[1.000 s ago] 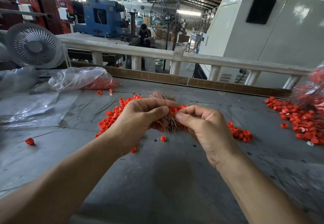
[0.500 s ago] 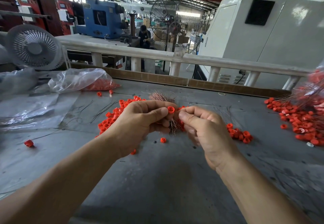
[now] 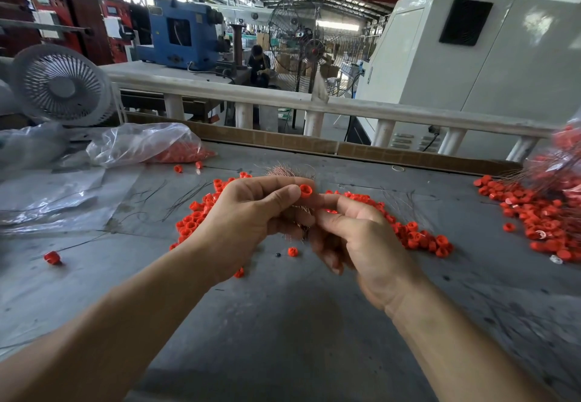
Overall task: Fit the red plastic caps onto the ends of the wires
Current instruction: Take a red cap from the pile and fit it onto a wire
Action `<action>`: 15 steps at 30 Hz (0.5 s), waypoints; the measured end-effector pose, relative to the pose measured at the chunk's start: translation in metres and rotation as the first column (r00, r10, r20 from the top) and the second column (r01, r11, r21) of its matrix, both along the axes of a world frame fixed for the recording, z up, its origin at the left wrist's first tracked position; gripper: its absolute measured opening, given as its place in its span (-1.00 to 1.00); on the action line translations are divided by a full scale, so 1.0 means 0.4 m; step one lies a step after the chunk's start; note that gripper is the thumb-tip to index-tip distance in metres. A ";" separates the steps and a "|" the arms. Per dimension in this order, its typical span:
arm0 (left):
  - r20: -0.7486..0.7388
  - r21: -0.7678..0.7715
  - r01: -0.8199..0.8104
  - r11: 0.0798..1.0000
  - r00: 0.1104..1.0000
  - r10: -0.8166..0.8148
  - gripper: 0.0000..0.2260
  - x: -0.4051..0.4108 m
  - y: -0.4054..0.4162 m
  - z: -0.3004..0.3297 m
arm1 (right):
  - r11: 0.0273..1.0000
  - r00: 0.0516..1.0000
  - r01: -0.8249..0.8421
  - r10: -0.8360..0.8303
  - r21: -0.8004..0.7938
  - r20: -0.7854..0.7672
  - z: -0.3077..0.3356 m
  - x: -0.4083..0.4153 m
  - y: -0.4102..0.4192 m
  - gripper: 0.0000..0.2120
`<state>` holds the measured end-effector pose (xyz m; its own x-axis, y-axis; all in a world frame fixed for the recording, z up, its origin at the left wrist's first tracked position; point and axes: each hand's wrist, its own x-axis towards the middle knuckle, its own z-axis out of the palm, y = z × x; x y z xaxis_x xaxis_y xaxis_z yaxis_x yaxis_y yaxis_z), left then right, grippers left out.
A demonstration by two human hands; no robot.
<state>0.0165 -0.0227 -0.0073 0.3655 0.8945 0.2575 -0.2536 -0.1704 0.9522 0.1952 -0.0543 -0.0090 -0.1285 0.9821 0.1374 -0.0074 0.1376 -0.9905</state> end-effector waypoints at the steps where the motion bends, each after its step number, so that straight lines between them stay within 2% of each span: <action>1: 0.006 -0.006 0.005 1.000 1.000 -0.005 -0.74 0.000 -0.001 0.002 | 1.000 1.000 -0.020 0.019 -0.007 -0.018 -0.001 -0.002 0.000 -0.75; 4: 0.047 -0.028 0.020 0.999 0.999 -0.019 -0.79 0.001 -0.005 0.010 | 0.997 0.996 -0.066 0.065 -0.025 -0.060 -0.002 -0.003 0.000 -0.71; 7: 0.109 -0.061 0.040 0.997 0.993 -0.033 -0.80 0.001 -0.008 0.019 | 0.995 0.991 -0.088 0.084 -0.039 -0.099 0.001 -0.003 0.000 -0.76; 10: 0.130 -0.076 0.037 0.996 0.991 -0.027 -0.79 -0.002 -0.009 0.026 | 0.996 0.995 0.050 -0.057 -0.076 -0.086 -0.002 -0.003 0.003 -0.70; 11: 0.136 -0.079 0.034 0.996 0.990 -0.023 -0.79 -0.002 -0.009 0.027 | 0.991 0.993 0.112 -0.114 -0.069 -0.024 -0.006 -0.002 0.005 -0.72; 13: 0.149 -0.085 0.030 0.996 0.989 -0.017 -0.79 -0.002 -0.010 0.030 | 0.982 0.955 0.188 -0.188 0.020 0.228 -0.019 0.006 0.005 -0.78; 15: 0.138 -0.084 0.029 0.996 0.990 -0.017 -0.79 -0.001 -0.011 0.031 | 0.972 0.828 0.176 -0.233 0.158 0.511 -0.038 0.009 0.007 -0.80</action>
